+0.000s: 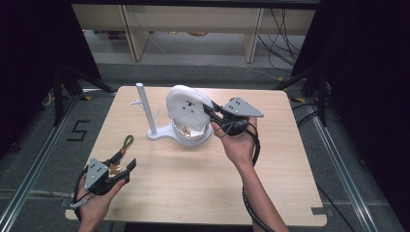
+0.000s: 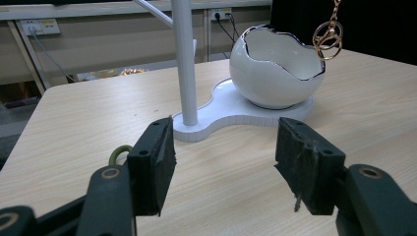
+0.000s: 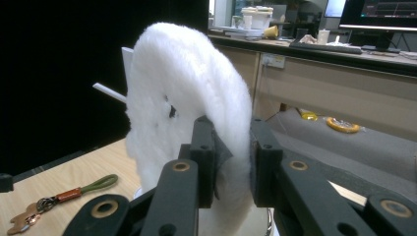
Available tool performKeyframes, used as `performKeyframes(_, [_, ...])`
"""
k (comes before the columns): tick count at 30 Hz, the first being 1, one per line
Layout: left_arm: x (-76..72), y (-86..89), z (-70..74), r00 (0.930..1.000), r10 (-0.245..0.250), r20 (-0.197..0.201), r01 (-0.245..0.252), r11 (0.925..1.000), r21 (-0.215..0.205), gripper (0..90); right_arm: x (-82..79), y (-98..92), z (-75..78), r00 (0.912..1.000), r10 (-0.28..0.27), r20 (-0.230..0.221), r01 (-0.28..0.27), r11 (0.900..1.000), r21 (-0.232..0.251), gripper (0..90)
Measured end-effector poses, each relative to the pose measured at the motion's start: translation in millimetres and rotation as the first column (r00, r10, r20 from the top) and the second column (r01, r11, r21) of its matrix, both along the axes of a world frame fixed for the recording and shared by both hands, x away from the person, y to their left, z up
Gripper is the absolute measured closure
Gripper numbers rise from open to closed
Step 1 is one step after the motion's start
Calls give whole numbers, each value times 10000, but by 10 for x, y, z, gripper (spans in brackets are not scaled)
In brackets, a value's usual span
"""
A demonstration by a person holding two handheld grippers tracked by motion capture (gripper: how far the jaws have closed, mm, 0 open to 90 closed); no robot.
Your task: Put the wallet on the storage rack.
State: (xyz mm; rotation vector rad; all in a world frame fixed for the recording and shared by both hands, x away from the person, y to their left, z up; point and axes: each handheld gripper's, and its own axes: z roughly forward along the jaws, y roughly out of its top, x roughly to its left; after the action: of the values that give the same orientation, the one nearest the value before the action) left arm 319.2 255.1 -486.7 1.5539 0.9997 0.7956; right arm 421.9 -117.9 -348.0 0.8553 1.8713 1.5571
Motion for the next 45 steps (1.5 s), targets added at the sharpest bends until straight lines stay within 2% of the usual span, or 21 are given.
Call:
performKeyframes(2, [1, 2, -5, 10000, 18, -1, -18, 10000, -18, 397, 7, 0, 1, 10000, 25, 32, -25, 10000, -8, 772])
performKeyframes(3, [0, 5, -7, 10000, 0, -24, 0, 10000, 0, 397, 28, -1, 0, 9997, 72, 241, -72, 10000, -27, 772])
performKeyframes(4, [-1, 7, -12, 10000, -2, -13, 2, 10000, 11, 397, 31, 3, 2, 10000, -23, 30, 23, 10000, 21, 772])
performKeyframes(5, [-4, 8, -13, 10000, 19, -4, -19, 10000, 4, 398, 50, 6, -1, 9998, -33, 201, 32, 10000, 26, 771])
performKeyframes(7, [-6, 8, -13, 10000, 28, -7, -28, 10000, -20, 398, 60, 2, 0, 9998, 11, 217, -11, 10000, -33, 769])
performKeyframes(8, [-9, 12, -10, 10000, 17, -19, -17, 10000, -11, 398, 61, 3, -1, 10000, -4, 56, 4, 10000, 15, 769])
performKeyframes(10, [-3, 15, -19, 10000, -12, 62, 13, 9999, -140, 398, 91, 5, -11, 9999, -77, 71, 76, 9999, 146, 768])
performKeyframes(11, [-2, 16, -20, 10000, 4, 56, -4, 9999, -139, 398, 103, 0, -10, 9999, -100, 78, 99, 9999, 60, 768])
performKeyframes(14, [-12, 19, -18, 10000, 41, -68, -42, 10000, -74, 397, 126, -8, -1, 9993, -205, 304, 205, 9998, -2, 768])
performKeyframes(15, [-12, 18, -20, 10000, 47, -72, -48, 10000, -79, 397, 129, 9, 8, 9999, -121, 38, 120, 9997, 221, 768])
performKeyframes(19, [-12, 23, -25, 10000, 51, -27, -52, 9998, -171, 398, 164, 15, 21, 9997, -135, 212, 132, 9998, 139, 768])
performKeyframes(21, [-14, 34, -23, 10000, 83, -37, -84, 9997, -221, 398, 174, 25, 17, 9999, -161, 36, 161, 9997, 194, 768])
performKeyframes(22, [-11, 40, -24, 10000, 94, -15, -94, 9996, -262, 398, 192, 20, 15, 9996, -146, 237, 143, 9998, 140, 768])
performKeyframes(23, [-10, 47, -23, 9999, 113, -43, -114, 9996, -253, 398, 196, 32, 6, 9998, -194, -42, 195, 9995, 234, 768])
performKeyframes(26, [-11, 49, -27, 9999, 117, -61, -118, 9996, -241, 398, 212, 33, -1, 9994, -324, 87, 322, 9993, 194, 768])
performKeyframes(28, [-4, 46, -37, 10000, 88, -31, -89, 9996, -257, 397, 238, 41, -11, 9997, -239, 23, 239, 9994, 247, 768])
performKeyframes(30, [-7, 43, -42, 9999, 85, -113, -88, 9997, -233, 397, 240, 40, -10, 9992, -330, -227, 338, 9989, 329, 767])
performKeyframes(36, [-7, 45, -51, 9998, 101, -175, -105, 9997, -219, 397, 301, 25, -14, 9994, -356, -26, 356, 9991, 211, 767])
performKeyframes(38, [-9, 45, -53, 9998, 104, -189, -108, 9997, -229, 396, 297, 32, -16, 9986, -491, -176, 496, 9983, 321, 767])
performKeyframes(41, [-10, 46, -54, 9998, 108, -195, -113, 9997, -232, 396, 331, 20, -16, 9987, -504, -111, 506, 9986, 151, 767])
performKeyframes(45, [-9, 44, -55, 9997, 107, -205, -112, 9997, -222, 395, 349, 20, -22, 9983, -573, -130, 575, 9982, 195, 767])
